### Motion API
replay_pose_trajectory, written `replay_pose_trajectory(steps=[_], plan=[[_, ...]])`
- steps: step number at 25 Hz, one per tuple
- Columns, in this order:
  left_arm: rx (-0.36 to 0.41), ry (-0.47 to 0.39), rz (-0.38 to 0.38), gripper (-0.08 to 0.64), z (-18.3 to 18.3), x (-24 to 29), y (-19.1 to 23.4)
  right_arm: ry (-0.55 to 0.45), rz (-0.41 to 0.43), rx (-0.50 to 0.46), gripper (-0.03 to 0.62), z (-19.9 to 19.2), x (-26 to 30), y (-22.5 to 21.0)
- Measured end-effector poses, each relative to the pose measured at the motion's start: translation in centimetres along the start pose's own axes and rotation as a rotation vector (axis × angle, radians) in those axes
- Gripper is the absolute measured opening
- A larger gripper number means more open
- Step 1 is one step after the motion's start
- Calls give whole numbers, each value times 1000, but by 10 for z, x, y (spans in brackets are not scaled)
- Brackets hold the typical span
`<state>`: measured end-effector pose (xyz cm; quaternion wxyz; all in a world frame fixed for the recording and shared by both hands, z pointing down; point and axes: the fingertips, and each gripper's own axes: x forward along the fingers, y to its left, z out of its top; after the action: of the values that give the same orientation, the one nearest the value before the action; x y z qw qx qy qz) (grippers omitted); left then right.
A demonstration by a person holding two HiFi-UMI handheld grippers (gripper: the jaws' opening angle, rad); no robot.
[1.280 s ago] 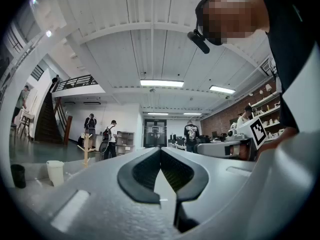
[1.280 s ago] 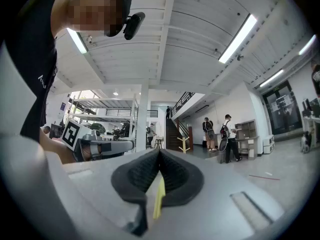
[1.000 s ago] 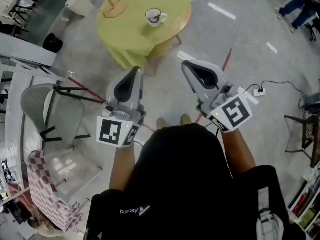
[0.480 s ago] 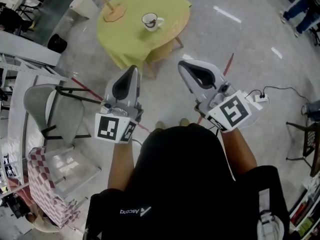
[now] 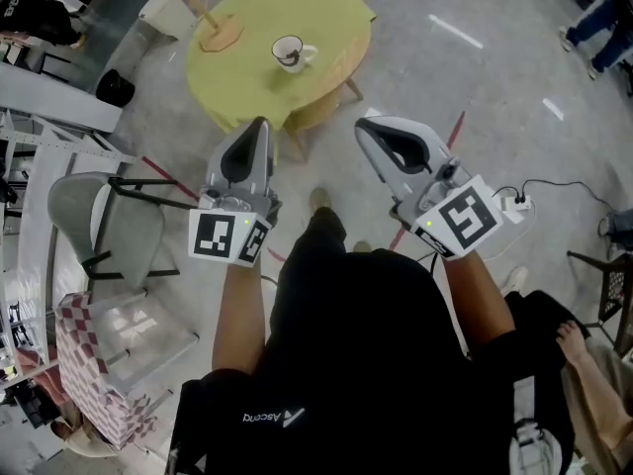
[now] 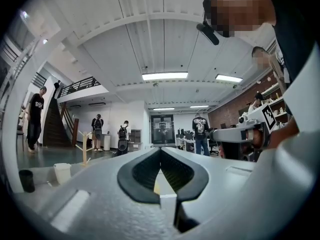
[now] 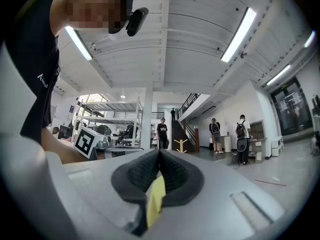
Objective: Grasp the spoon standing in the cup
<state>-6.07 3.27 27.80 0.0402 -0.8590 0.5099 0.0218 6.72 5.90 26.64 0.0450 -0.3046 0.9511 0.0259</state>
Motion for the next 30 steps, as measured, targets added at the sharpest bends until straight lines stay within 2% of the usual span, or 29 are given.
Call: replay_pose_trajectory(steps=[5, 11, 15, 17, 20, 25, 30], plan=[[-7, 10, -6, 11, -24, 38, 29, 24, -19, -4, 3, -14, 25, -29], [-5, 59, -67, 15, -61, 95, 68, 72, -42, 5, 3, -32, 75, -73], [8, 120, -140, 101, -88, 133, 91, 98, -70, 14, 3, -44, 114, -104], [44, 178, -189, 137, -106, 149, 97, 109, -87, 30, 3, -51, 132, -116], [118, 211, -260, 170, -138, 172, 102, 125, -108, 46, 3, -59, 157, -131], [223, 310, -342, 192, -184, 199, 111, 156, -148, 47, 3, -69, 187, -154], [239, 388, -413, 192, -226, 212, 114, 184, -185, 55, 3, -81, 201, -169]])
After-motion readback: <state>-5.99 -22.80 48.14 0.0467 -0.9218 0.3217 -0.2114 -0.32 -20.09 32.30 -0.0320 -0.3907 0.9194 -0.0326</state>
